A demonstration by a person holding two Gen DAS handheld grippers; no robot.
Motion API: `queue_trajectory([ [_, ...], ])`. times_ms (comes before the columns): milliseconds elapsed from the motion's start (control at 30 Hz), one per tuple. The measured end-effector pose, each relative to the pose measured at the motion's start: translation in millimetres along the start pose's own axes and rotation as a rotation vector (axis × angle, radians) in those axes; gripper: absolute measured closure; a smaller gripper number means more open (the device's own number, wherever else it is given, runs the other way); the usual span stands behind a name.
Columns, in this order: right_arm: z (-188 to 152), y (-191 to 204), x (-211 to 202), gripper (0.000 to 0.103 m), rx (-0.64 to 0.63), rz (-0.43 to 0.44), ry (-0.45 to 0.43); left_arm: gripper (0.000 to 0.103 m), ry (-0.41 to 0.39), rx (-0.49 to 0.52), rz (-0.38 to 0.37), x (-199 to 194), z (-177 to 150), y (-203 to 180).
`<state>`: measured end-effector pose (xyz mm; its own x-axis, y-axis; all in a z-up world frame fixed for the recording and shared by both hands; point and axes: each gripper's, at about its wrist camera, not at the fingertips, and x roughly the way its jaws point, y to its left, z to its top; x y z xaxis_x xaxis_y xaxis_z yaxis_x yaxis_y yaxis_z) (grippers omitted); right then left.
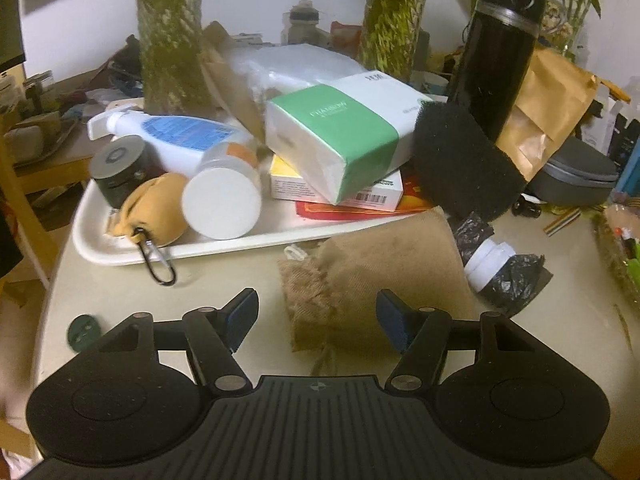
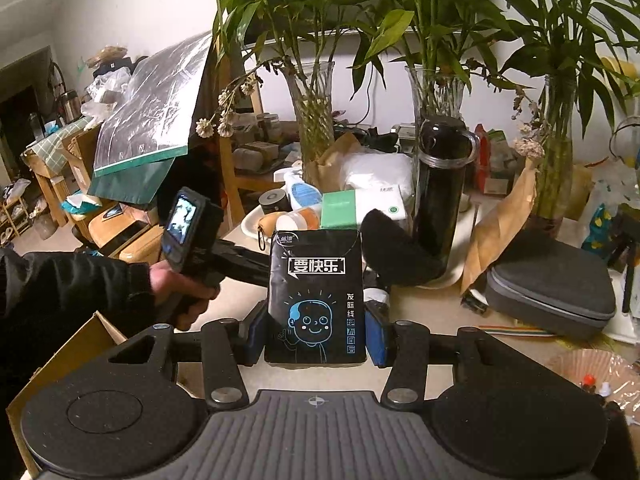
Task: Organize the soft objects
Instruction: 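Lower the left tool onto the burlap drawstring pouch and close it, then lift the burlap pouch with the left tool and carry it over the box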
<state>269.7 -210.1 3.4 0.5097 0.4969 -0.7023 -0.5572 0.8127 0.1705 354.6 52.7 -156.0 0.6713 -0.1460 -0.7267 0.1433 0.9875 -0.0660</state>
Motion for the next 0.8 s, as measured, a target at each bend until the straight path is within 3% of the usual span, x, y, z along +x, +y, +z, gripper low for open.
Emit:
queue_trajectory([
  [167,0,-1,2,0.051,-0.003,-0.009,0.005,0.079,0.034,0.039,-0.006,15,-7,-3],
  [267,1,-2,5,0.051,0.001,-0.017,0.007,0.091,0.058,0.067,-0.019,13,-5,-4],
  [800,1,2,6,0.051,0.001,-0.028,0.005,0.093,-0.071,0.026,-0.004,-86,11,1],
])
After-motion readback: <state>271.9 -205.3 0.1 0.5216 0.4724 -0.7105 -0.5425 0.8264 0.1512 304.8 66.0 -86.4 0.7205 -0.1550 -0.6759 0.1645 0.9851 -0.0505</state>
